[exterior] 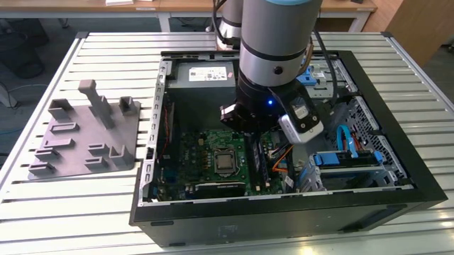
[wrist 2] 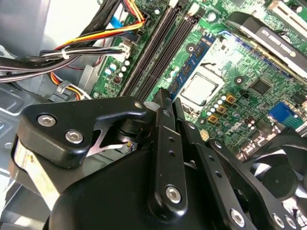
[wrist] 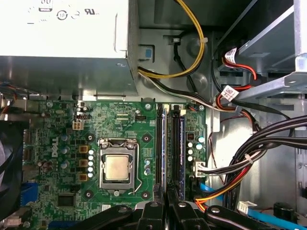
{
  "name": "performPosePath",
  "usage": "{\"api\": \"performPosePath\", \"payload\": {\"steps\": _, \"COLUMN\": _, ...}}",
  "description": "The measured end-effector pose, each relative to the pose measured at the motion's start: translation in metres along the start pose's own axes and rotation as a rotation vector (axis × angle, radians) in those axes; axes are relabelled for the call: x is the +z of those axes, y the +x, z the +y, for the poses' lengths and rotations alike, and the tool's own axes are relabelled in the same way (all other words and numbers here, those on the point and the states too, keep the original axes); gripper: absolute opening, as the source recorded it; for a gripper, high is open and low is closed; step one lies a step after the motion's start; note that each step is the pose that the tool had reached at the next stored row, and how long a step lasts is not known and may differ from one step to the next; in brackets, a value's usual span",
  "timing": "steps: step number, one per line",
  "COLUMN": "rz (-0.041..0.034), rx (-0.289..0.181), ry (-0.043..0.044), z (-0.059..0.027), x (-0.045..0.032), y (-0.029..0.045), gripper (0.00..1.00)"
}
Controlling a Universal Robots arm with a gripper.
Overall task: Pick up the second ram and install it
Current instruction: 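Insert the second ram into the second slot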
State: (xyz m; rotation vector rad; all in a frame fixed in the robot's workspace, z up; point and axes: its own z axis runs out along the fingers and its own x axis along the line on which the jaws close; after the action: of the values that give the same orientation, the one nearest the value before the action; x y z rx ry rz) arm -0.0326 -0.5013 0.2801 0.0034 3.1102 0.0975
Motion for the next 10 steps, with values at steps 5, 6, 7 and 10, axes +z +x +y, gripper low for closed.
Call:
{"api": "performPosePath", "payload": {"steps": 5, "rz": 0.0, "rx": 0.0, "ry": 0.0001, "z": -0.0005, "x": 0.0086, "y": 0.0002, "gripper": 0.14}}
{"api": "performPosePath", "payload": {"steps": 6, "rz": 0.0, "rx": 0.0, "ry": 0.0002, "z": -0.0007, "x": 0.0104, "y": 0.0003, "gripper": 0.14}}
{"api": "performPosePath", "payload": {"steps": 7, "rz": 0.0, "rx": 0.0, "ry": 0.0001, "z": -0.0008, "x": 0.0122, "y": 0.0004, "gripper": 0.14}}
{"api": "performPosePath", "payload": {"steps": 10, "rz": -0.0001, "rx": 0.001, "ry": 0.0, "z": -0.0011, "x": 0.0176, "y": 0.0005, "gripper": 0.14}}
